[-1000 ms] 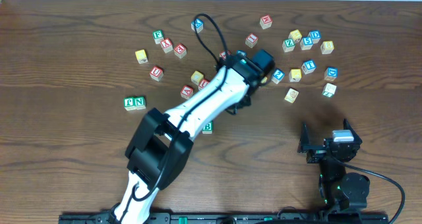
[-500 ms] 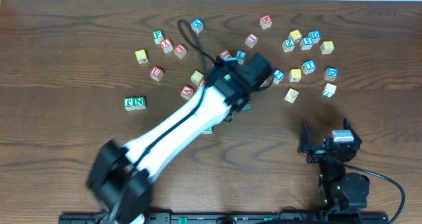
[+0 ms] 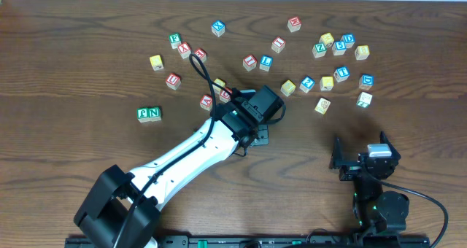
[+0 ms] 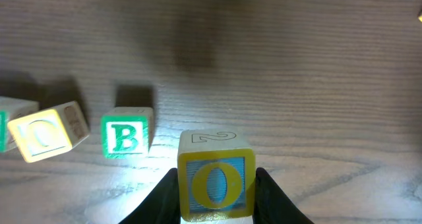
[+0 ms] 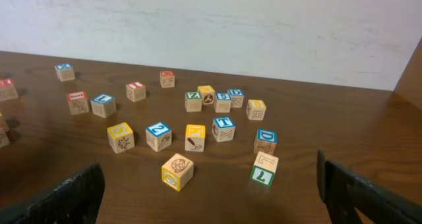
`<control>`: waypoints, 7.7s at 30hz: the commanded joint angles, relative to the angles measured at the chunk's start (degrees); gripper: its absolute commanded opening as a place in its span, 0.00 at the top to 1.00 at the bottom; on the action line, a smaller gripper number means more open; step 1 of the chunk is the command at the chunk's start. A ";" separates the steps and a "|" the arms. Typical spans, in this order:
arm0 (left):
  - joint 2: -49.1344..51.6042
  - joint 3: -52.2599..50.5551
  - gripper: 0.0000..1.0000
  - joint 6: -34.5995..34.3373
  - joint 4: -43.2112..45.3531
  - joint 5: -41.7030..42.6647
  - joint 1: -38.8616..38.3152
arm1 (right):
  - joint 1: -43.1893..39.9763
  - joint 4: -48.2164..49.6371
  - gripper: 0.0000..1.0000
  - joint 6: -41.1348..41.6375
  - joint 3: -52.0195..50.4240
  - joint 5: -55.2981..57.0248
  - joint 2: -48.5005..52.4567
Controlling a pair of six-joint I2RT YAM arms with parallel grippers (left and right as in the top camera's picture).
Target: Spell out ROBOT
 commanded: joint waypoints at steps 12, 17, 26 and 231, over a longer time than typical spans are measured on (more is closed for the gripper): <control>3.30 -4.00 0.92 1.64 3.91 0.72 0.20 | -0.35 -0.26 0.01 0.50 -0.07 0.50 -0.24; 6.84 -4.02 0.92 1.57 4.98 0.74 0.20 | -0.35 -0.24 0.01 0.50 -0.07 0.50 -0.24; 8.37 -4.02 0.92 1.57 5.77 0.72 0.20 | -0.35 -0.24 0.01 0.52 -0.07 0.50 -0.24; 1.20 -13.66 0.92 32.24 1.57 6.73 21.88 | -0.35 -0.24 0.01 0.50 -0.07 0.50 -0.24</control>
